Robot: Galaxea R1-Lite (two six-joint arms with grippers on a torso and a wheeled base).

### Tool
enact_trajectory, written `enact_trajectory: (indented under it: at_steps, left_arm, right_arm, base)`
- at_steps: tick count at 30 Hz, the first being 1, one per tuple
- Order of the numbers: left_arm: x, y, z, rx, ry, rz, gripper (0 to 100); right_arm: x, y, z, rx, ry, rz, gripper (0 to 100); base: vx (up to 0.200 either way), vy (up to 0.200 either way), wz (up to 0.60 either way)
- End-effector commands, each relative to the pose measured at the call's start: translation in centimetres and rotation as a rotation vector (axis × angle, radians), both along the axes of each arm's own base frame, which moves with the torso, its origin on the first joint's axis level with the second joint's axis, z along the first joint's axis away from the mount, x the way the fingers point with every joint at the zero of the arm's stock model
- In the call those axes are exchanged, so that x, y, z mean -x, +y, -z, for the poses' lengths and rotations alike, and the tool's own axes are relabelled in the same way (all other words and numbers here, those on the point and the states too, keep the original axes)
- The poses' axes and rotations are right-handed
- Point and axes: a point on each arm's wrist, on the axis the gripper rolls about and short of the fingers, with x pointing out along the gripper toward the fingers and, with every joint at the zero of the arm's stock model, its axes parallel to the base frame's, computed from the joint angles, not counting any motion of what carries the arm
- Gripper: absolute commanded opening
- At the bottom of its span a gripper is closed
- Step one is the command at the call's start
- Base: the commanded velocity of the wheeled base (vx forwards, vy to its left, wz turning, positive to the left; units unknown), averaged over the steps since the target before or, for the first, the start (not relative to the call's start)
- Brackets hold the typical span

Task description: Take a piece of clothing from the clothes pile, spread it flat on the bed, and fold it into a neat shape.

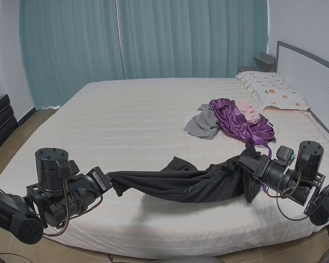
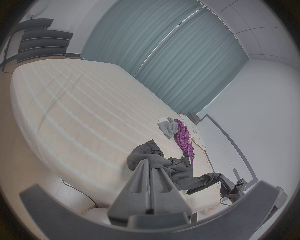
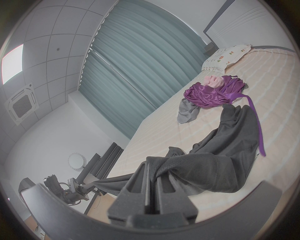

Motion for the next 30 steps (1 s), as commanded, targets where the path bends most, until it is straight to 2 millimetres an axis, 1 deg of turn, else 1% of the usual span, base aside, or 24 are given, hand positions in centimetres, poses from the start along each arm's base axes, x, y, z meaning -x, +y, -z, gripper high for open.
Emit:
enact_trajectory:
  at_steps: [1, 30]
  left_arm:
    - [-0.02, 0.0, 0.0, 0.0, 0.0, -0.001, 0]
    - [-0.05, -0.01, -0.05, 0.002, -0.003, -0.001, 0]
  right_arm:
    - [-0.06, -0.04, -0.04, -0.001, -0.003, 0.004, 0]
    - [-0.07, -0.13, -0.01, -0.002, -0.001, 0.007, 0]
  base:
    - [0.0, 0.2, 0.0]
    - [0.0, 0.2, 0.0]
